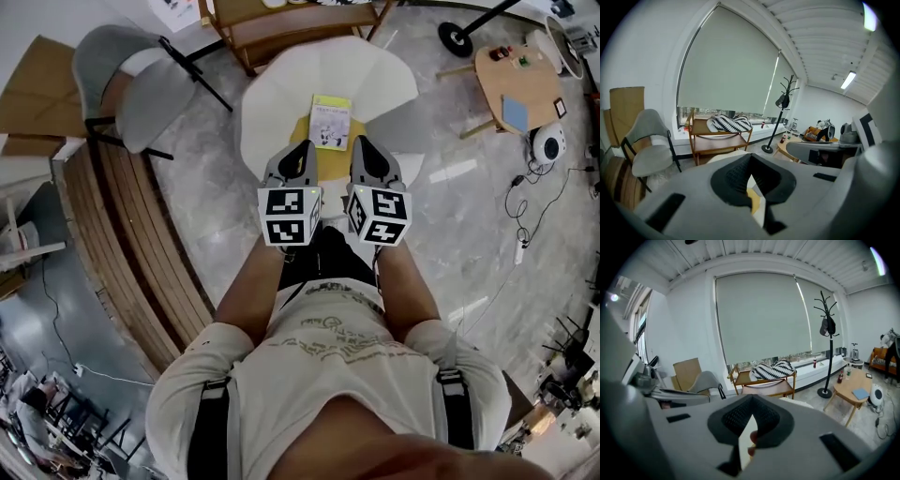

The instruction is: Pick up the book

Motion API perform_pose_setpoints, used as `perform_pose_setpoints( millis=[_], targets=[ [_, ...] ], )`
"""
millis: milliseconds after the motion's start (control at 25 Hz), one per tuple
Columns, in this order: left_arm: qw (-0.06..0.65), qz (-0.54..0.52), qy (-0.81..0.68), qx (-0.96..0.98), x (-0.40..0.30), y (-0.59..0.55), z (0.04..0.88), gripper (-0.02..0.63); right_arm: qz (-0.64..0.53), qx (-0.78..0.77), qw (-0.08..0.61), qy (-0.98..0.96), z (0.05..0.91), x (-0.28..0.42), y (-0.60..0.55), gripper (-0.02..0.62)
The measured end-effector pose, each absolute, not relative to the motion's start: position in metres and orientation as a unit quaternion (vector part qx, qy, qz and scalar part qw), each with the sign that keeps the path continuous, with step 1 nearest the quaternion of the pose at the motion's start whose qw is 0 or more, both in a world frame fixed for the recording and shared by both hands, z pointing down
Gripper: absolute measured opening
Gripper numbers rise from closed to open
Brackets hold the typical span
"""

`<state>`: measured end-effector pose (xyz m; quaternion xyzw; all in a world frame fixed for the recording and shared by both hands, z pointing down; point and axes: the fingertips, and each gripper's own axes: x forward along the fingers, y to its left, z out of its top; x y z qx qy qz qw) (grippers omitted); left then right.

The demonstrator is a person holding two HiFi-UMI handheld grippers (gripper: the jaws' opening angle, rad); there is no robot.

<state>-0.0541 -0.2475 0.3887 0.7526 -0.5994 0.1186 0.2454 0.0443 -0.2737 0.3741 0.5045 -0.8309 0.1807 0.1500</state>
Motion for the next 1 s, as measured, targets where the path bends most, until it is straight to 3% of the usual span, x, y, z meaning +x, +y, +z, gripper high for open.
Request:
perform_pose_setpoints(
  millis=[520,1000],
  targets=[
    [0.301,0.154,-0.606,0.720,-0.045,-0.231,0.498,0.012,0.198,0.467,0.227,-0.832,0.501,0.042,-0.267,0.026],
    [0.332,0.177,-0.623,0.686,-0.062,-0.229,0.614,0.012,0.211,0.457,0.248,-0.827,0.620,0.036,-0.278,0.026]
  ],
)
